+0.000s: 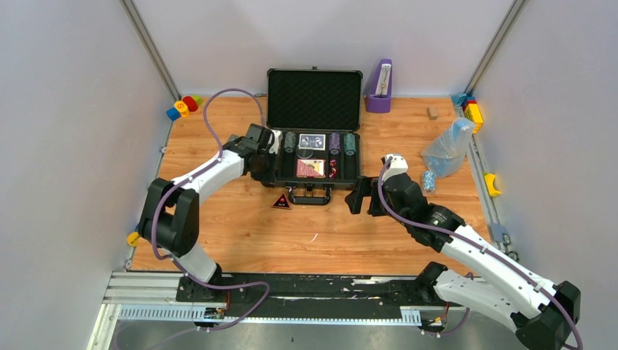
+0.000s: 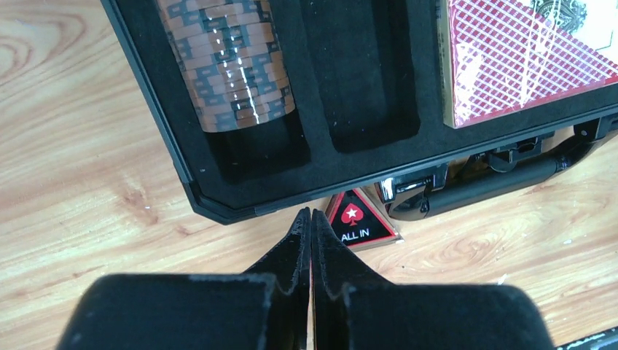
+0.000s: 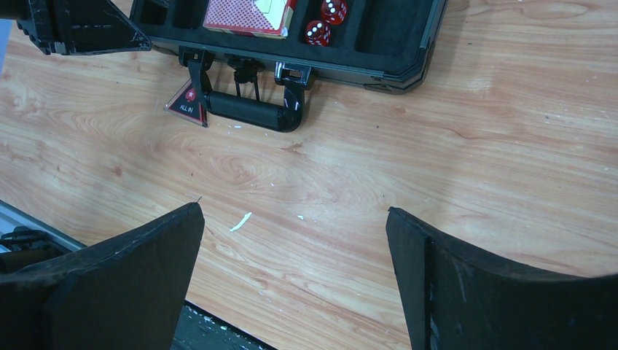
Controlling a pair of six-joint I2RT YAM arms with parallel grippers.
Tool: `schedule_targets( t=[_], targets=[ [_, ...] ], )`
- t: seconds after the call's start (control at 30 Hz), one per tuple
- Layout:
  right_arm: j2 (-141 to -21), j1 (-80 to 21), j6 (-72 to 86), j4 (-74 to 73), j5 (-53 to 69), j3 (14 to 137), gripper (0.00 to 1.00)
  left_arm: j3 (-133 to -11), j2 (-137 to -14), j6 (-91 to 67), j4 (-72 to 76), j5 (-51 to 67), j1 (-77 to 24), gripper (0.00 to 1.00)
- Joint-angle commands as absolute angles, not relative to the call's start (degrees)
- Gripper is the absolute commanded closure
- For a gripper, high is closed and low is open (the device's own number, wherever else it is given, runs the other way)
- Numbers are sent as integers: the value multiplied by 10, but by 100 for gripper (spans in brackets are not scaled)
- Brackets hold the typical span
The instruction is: Pack up texas hold em set
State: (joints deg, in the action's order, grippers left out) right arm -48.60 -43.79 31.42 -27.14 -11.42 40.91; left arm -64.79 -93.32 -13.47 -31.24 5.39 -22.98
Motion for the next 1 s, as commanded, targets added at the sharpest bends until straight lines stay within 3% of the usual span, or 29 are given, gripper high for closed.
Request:
schedule_targets(
  t=[0.0, 0.57, 0.77, 0.9, 0.97],
  targets=[
    [-485, -436, 313, -251, -110, 426, 2, -659, -938, -146, -272, 57, -228, 100],
    [-503, -436, 308, -247, -119, 432, 2, -792, -1048, -131, -306, -87, -223, 100],
    [-498, -436, 306, -247, -122, 431, 2, -779, -1011, -123, -301, -61, -223, 100],
    [-495, -436, 308, -247, -117, 431, 1, -743, -950, -127, -293, -116, -222, 100],
    [-494, -436, 309, -247, -116, 432, 1, -717, -923, -129, -274, -165, -216, 92]
  ],
)
